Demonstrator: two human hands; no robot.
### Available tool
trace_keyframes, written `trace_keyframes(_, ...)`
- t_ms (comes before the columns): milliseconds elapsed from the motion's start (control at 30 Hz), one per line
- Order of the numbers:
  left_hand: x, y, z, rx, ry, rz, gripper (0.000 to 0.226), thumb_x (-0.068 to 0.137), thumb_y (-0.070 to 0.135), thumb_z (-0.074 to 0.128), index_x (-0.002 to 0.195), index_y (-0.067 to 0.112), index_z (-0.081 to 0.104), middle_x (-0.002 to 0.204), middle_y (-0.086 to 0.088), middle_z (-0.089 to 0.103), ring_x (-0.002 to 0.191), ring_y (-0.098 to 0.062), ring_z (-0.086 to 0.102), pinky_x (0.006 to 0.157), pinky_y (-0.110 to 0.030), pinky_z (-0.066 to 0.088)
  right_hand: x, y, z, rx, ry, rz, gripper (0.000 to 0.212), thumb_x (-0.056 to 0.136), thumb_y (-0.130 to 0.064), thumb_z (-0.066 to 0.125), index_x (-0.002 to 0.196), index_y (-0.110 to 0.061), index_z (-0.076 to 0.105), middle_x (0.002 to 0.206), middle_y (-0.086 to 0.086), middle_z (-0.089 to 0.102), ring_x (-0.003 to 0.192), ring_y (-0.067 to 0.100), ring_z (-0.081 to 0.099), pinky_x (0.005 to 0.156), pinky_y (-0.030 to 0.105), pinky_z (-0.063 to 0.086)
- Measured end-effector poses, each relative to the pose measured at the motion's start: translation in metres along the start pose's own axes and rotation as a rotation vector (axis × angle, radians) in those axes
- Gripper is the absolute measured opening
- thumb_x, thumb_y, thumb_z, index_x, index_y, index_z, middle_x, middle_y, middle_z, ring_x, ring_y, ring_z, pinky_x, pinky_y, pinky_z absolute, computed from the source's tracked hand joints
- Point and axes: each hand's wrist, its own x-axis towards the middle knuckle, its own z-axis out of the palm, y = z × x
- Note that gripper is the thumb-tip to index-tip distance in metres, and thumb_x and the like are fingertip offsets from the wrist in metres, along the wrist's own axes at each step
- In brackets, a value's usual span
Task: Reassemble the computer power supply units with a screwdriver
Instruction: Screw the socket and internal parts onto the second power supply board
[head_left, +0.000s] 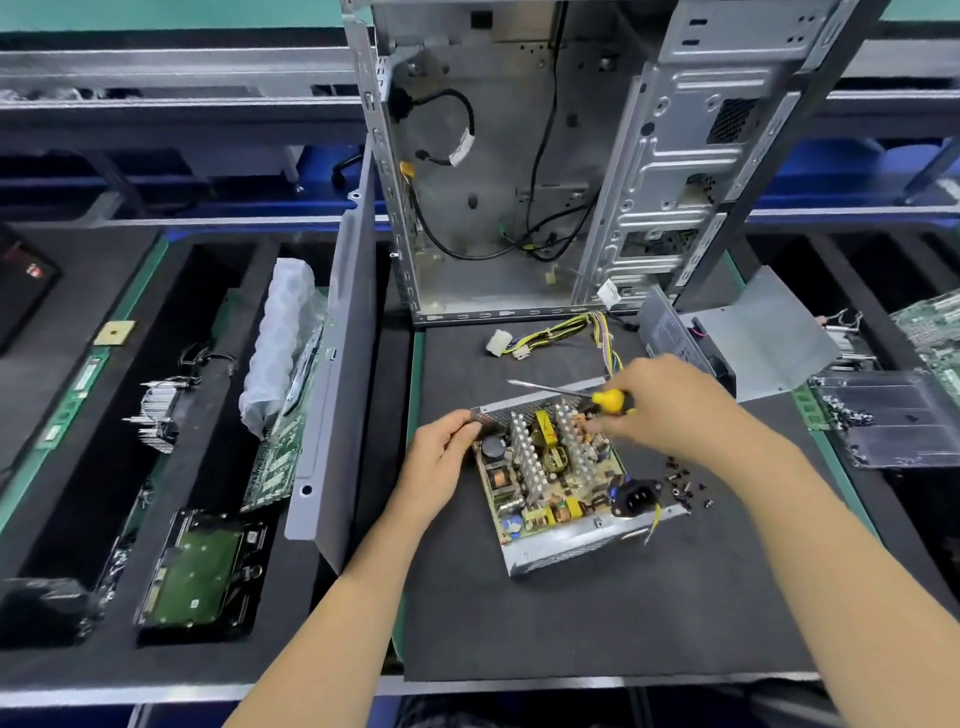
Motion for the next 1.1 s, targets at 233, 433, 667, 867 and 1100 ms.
trace_keyframes(233, -0.004, 0.0, 0.019, -0.098, -0.032, -0.037, 0.017, 0.101, 0.014, 0.05, 0.111, 0.011, 0.064, 0.104, -0.009, 0.07, 0.096, -0.013, 0.063, 0.088, -0.034, 0.05, -0.042, -0.006, 0.02, 0.061, -0.303, 0.117, 0.057, 0.057, -0.082, 0.06, 0.068, -0.028, 0.045, 0.066, -0.014, 0.044, 0.065, 0.007, 0.046, 0.056, 0.026, 0.039)
trace_keyframes(433, -0.001, 0.005, 0.03, -0.149, 0.166, -0.043, 0.029, 0.097, 0.006, 0.054, 0.083, 0.027, 0.066, 0.076, 0.017, 0.069, 0.072, 0.004, 0.06, 0.066, -0.013, 0.046, -0.046, -0.007, 0.022, 0.244, -0.456, 0.136, 0.046, 0.076, -0.057, 0.067, 0.104, -0.024, 0.051, 0.09, -0.011, 0.056, 0.085, 0.013, 0.057, 0.078, 0.031, 0.049)
trace_keyframes(667, 0.003, 0.003, 0.029, -0.135, 0.181, -0.032, 0.024, 0.094, 0.019, 0.051, 0.074, 0.016, 0.065, 0.069, 0.011, 0.064, 0.065, 0.002, 0.052, 0.059, -0.014, 0.041, -0.047, 0.041, 0.016, 0.808, -0.568, 0.166, 0.012, 0.08, -0.02, 0.065, 0.092, -0.024, 0.063, 0.079, 0.008, 0.065, 0.05, 0.012, 0.039, 0.044, 0.021, 0.029)
trace_keyframes(867, 0.007, 0.002, 0.027, -0.121, 0.167, -0.076, 0.027, 0.098, 0.01, 0.051, 0.075, 0.01, 0.064, 0.069, 0.009, 0.063, 0.065, -0.001, 0.051, 0.061, -0.018, 0.041, -0.051, 0.063, 0.04, 0.7, -0.549, 0.183, 0.02, 0.081, -0.013, 0.071, 0.09, -0.03, 0.069, 0.071, -0.005, 0.058, 0.054, 0.009, 0.043, 0.045, 0.018, 0.033)
trace_keyframes(1100, 0.0, 0.002, 0.02, -0.1, 0.144, -0.074, 0.025, 0.099, 0.007, 0.05, 0.082, -0.003, 0.064, 0.074, -0.016, 0.064, 0.069, -0.006, 0.052, 0.062, -0.021, 0.04, -0.045, 0.054, 0.043, 0.407, -0.243, 0.119, 0.014, 0.076, -0.022, 0.074, 0.073, -0.036, 0.071, 0.071, -0.01, 0.067, 0.077, 0.013, 0.061, 0.076, 0.03, 0.05)
